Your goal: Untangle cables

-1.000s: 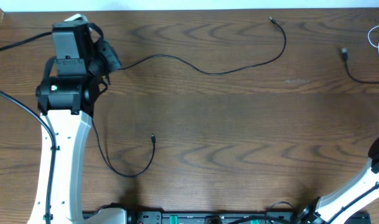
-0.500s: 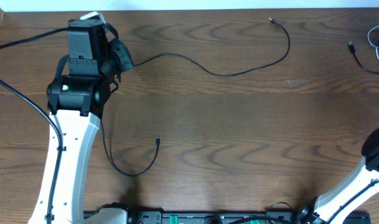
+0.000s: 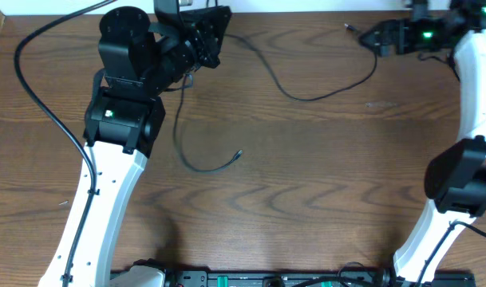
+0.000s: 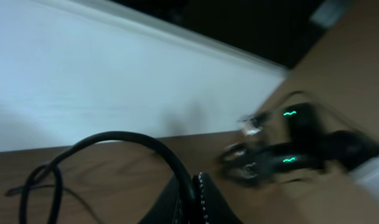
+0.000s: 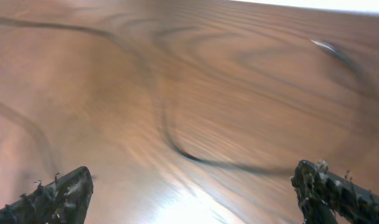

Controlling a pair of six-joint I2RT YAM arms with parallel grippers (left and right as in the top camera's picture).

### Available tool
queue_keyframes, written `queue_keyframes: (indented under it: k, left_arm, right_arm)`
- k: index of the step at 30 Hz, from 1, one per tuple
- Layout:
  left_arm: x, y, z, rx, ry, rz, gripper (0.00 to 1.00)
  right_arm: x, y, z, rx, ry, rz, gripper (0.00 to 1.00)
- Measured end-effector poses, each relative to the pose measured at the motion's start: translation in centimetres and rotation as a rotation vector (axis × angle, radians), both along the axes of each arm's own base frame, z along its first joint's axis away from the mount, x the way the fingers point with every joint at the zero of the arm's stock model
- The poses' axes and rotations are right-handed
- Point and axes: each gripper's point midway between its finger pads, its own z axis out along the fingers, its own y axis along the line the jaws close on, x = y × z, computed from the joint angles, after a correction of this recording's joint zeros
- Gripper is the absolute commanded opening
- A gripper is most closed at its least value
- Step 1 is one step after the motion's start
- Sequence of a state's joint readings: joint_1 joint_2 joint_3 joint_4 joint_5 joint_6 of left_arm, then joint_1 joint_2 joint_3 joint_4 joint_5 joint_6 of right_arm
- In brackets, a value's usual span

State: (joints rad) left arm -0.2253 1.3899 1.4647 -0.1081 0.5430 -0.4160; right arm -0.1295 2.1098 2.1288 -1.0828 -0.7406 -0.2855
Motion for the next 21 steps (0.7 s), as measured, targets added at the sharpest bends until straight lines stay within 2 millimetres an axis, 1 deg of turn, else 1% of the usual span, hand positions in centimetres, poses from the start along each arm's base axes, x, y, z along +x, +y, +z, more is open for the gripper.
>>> queue_keyframes:
  k: [2, 3, 5, 6, 7, 9, 10, 11, 14, 16, 18, 21]
  left_arm:
    - [-0.3, -0.4, 1.1, -0.065, -0.001, -0.025, 0.08]
    - [-0.5, -0.7, 2.0, -0.112, -0.004, -0.044, 0.07]
    - [-0.8, -1.1, 3.2, -0.175, -0.011, -0.075, 0.08]
    - [-1.3, -1.4, 4.7, -0.227, -0.036, -0.108, 0.08]
    - [-1.4, -1.5, 5.0, -0.241, -0.038, -0.115, 0.07]
    - [-2.2, -1.9, 7.0, -0.318, -0.061, -0.173, 0.07]
    - [-2.5, -2.0, 7.5, -0.345, -0.057, -0.189, 0.08]
    - [-2.9, -2.2, 8.2, -0.383, -0.050, -0.215, 0.07]
    - [-3.3, -2.4, 8.4, -0.441, 0.009, -0.246, 0.07]
    - [-3.5, -2.5, 8.4, -0.472, 0.050, -0.256, 0.07]
    - [-3.6, -2.6, 8.4, -0.502, 0.086, -0.267, 0.07]
    - [-3.8, -2.6, 8.8, -0.539, 0.110, -0.283, 0.08]
  right_arm:
    - [-0.2, 2.9, 0.8, 0.044, -0.036, 0.081, 0.99]
    - [-0.3, 4.3, 1.4, 0.071, -0.058, 0.122, 0.99]
    - [-0.6, 6.8, 2.3, 0.113, -0.094, 0.190, 0.99]
    - [-0.7, 8.2, 2.9, 0.137, -0.123, 0.232, 0.99]
    - [-0.8, 9.2, 3.2, 0.148, -0.142, 0.258, 0.99]
    - [-1.2, 11.8, 4.1, 0.174, -0.186, 0.328, 0.99]
    - [-1.3, 12.8, 4.4, 0.181, -0.207, 0.355, 0.99]
    - [-1.7, 14.6, 4.9, 0.193, -0.235, 0.398, 0.99]
    - [-2.4, 18.0, 5.9, 0.212, -0.302, 0.478, 0.99]
    - [-3.2, 20.1, 6.3, 0.225, -0.322, 0.526, 0.99]
    - [-4.1, 21.9, 6.4, 0.233, -0.329, 0.564, 0.99]
    - [-5.0, 23.6, 6.5, 0.240, -0.335, 0.602, 0.99]
